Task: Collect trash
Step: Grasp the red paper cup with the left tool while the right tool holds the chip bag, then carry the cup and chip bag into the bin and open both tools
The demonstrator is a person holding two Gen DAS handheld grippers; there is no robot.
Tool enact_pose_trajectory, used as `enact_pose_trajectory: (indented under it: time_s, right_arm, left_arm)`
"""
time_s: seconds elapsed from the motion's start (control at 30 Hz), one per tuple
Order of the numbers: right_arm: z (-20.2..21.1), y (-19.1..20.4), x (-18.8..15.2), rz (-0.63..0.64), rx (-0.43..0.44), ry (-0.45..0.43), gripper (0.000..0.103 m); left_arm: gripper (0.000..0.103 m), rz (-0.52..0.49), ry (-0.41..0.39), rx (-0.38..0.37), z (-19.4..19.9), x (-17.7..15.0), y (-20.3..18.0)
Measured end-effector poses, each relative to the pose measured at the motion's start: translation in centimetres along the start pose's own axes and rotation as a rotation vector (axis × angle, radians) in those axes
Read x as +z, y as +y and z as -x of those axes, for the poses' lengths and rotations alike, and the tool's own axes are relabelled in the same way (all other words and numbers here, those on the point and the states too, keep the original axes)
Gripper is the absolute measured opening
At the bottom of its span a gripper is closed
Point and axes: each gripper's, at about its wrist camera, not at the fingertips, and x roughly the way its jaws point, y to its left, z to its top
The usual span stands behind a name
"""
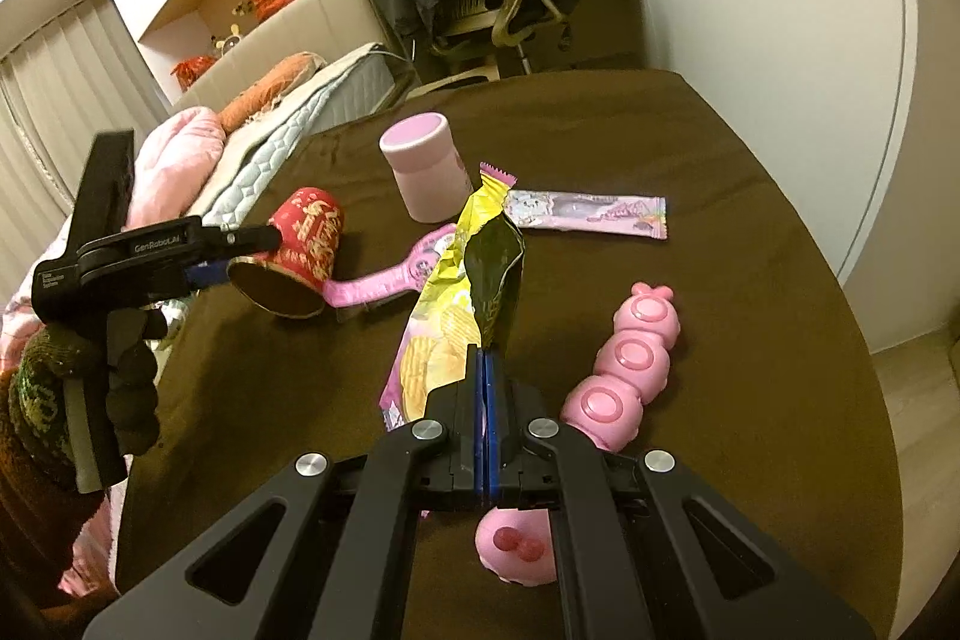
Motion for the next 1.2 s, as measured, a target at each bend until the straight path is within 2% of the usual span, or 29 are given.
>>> enact_pose_trajectory:
  time_s: [0.07,0.13,0.3,0.5,0.7,1.0,1.2]
  right_arm:
    - [0.0,0.3,0.2,0.004,0.001,-0.003,0.002]
    - [0.1,0.7,0.3,0.013,0.001,-0.007,0.002]
    - [0.8,1.6,0.4,0.032,-0.002,-0.020,0.002]
    - [2.1,3.1,1.0,0.064,-0.003,-0.045,0.002]
    - [3.4,5.5,1.8,0.112,0.001,-0.080,0.002]
    - [4.0,12.0,2.9,0.228,0.014,-0.102,0.002]
    - [3.1,18.1,4.4,0.312,0.052,-0.119,0.002]
  left_arm:
    - [0.063,0.010,0.013,-0.016,0.0,-0.4,-0.1]
    - [0.052,-0.026,-0.004,-0.004,0.3,-0.7,-0.8]
    - [0.045,-0.107,-0.057,0.020,2.4,-1.5,-2.4]
    - [0.045,-0.218,-0.170,0.069,6.6,-2.9,-3.8]
    - [0.045,-0.226,-0.242,0.075,10.4,-3.8,-3.1]
    - [0.045,-0.156,-0.334,0.071,16.6,-4.6,1.9]
    - [0.045,-0.091,-0.395,0.122,20.9,-4.8,7.7]
